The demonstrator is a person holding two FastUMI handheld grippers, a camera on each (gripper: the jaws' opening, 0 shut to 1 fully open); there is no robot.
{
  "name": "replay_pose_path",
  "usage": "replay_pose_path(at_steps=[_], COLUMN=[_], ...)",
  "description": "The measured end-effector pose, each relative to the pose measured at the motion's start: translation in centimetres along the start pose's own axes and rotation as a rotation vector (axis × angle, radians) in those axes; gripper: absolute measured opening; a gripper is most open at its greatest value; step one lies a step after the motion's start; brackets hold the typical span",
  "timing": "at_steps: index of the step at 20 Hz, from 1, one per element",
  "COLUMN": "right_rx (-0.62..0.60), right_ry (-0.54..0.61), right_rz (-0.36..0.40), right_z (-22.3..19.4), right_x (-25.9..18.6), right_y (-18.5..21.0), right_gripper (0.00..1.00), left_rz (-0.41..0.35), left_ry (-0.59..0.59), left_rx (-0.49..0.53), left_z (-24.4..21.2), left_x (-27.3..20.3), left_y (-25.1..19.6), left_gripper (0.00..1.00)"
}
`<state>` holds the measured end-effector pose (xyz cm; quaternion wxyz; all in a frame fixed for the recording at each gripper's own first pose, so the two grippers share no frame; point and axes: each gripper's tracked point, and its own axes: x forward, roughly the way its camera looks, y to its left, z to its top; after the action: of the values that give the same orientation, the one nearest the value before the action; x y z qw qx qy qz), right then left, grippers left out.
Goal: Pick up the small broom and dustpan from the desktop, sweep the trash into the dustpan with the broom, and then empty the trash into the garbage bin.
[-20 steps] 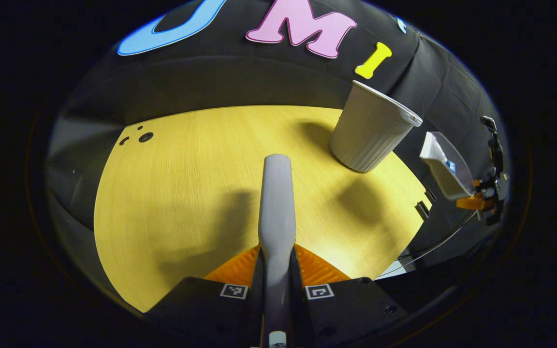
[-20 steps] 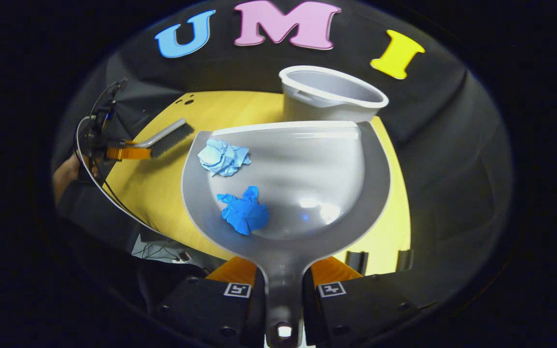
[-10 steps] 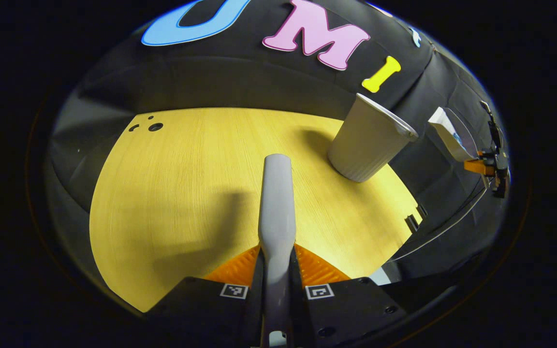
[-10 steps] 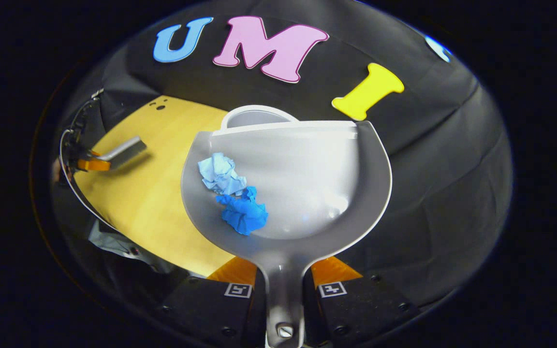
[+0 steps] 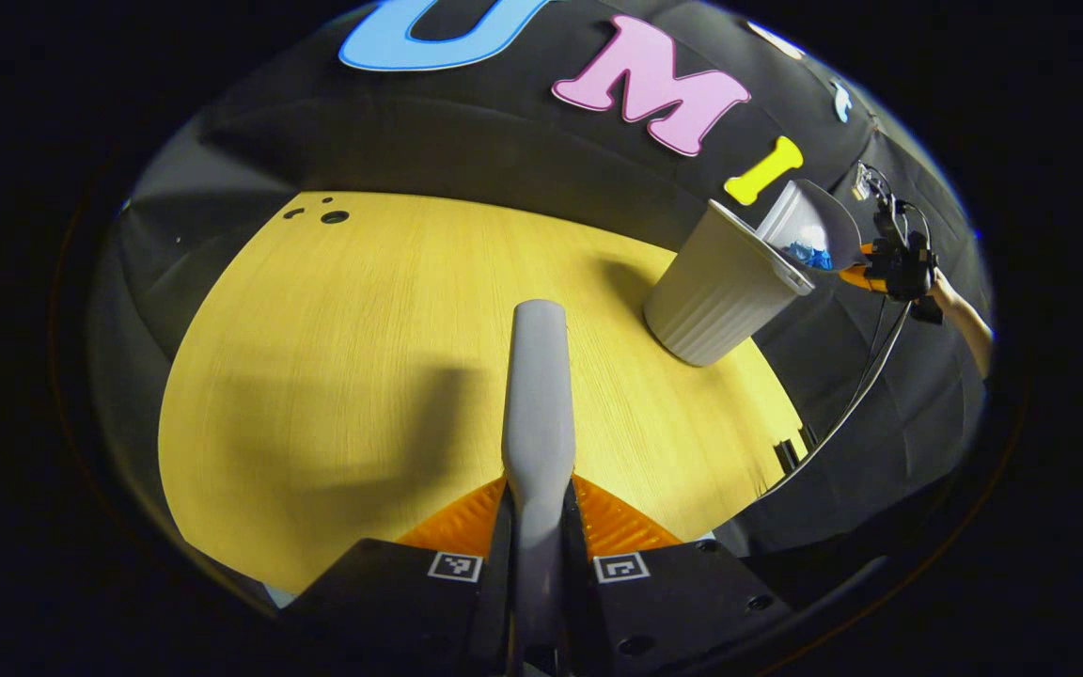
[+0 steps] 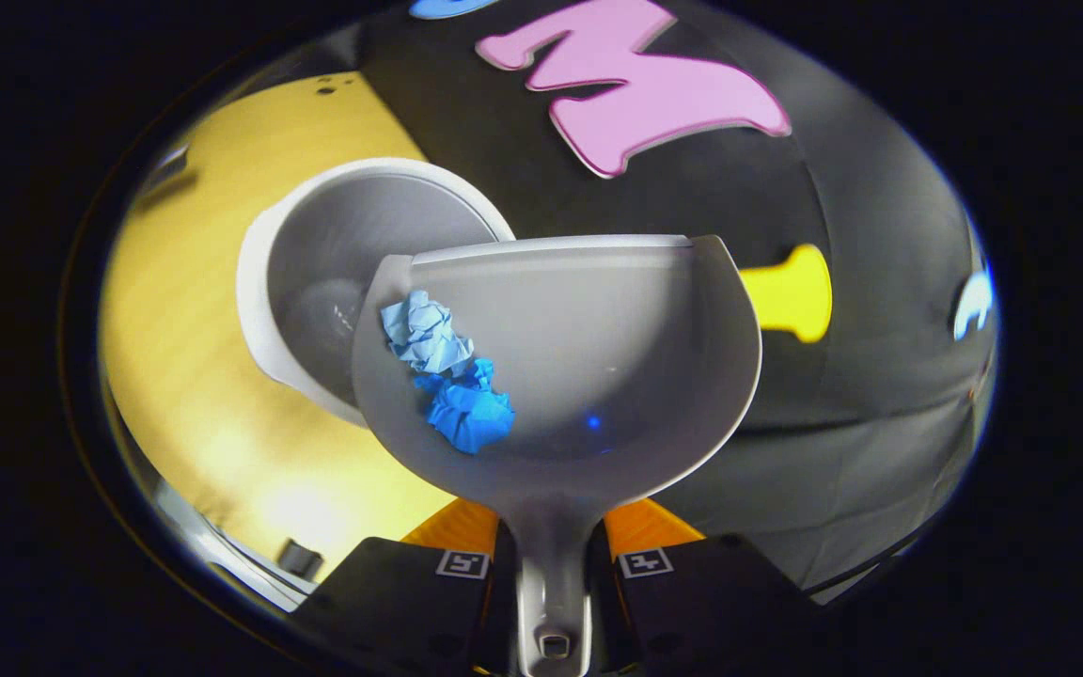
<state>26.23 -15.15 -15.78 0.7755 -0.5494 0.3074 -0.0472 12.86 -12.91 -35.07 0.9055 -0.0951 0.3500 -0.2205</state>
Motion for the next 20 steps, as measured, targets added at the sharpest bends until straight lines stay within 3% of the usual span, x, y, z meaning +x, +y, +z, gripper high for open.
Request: replay_pose_path(at_steps=[2,4,6,7,9,11,13,14,16,20], right_rx=[-0.200,-0.375,-0.464,-0.488,-0.466,-0.355,-0.157,-0.008,0.163,0.422], right_ry=[-0.050,-0.104,-0.128,-0.137,-0.140,-0.124,-0.081,-0.045,-0.022,-0.070], right_rz=[-0.061,-0.109,-0.148,-0.162,-0.163,-0.138,-0.065,-0.020,0.012,0.056], right_z=[0.4,0.0,-1.0,-1.5,-2.5,-1.7,-2.4,-3.3,-3.6,-3.4], right_x=[-1.5,-3.2,-5.2,-5.6,-6.6,-5.7,-5.6,-6.2,-7.2,-10.5], right_y=[-1.5,-2.8,-3.9,-3.9,-3.6,-3.9,-4.0,-4.0,-4.4,-5.9], right_gripper=[0.35,0.35,0.35,0.35,0.35,0.35,0.35,0.35,0.35,0.35], left_rz=[0.009,0.026,0.030,0.033,0.048,0.070,0.085,0.090,0.094,0.119], left_ry=[-0.004,-0.008,-0.015,-0.021,-0.033,-0.045,-0.059,-0.071,-0.080,-0.103], left_rx=[-0.005,0.013,0.009,0.005,0.005,0.011,0.012,0.007,0.001,0.008], left_z=[0.0,0.4,0.9,1.3,1.8,2.5,3.0,3.3,3.5,3.7], left_x=[-0.1,-0.2,-0.1,-0.2,-0.3,-0.4,-0.6,-0.7,-0.9,-1.4], left_y=[-0.1,0.3,0.4,0.6,1.1,1.8,2.3,2.6,2.8,3.2], left_gripper=[0.29,0.32,0.29,0.32,0.32,0.32,0.32,0.25,0.26,0.29])
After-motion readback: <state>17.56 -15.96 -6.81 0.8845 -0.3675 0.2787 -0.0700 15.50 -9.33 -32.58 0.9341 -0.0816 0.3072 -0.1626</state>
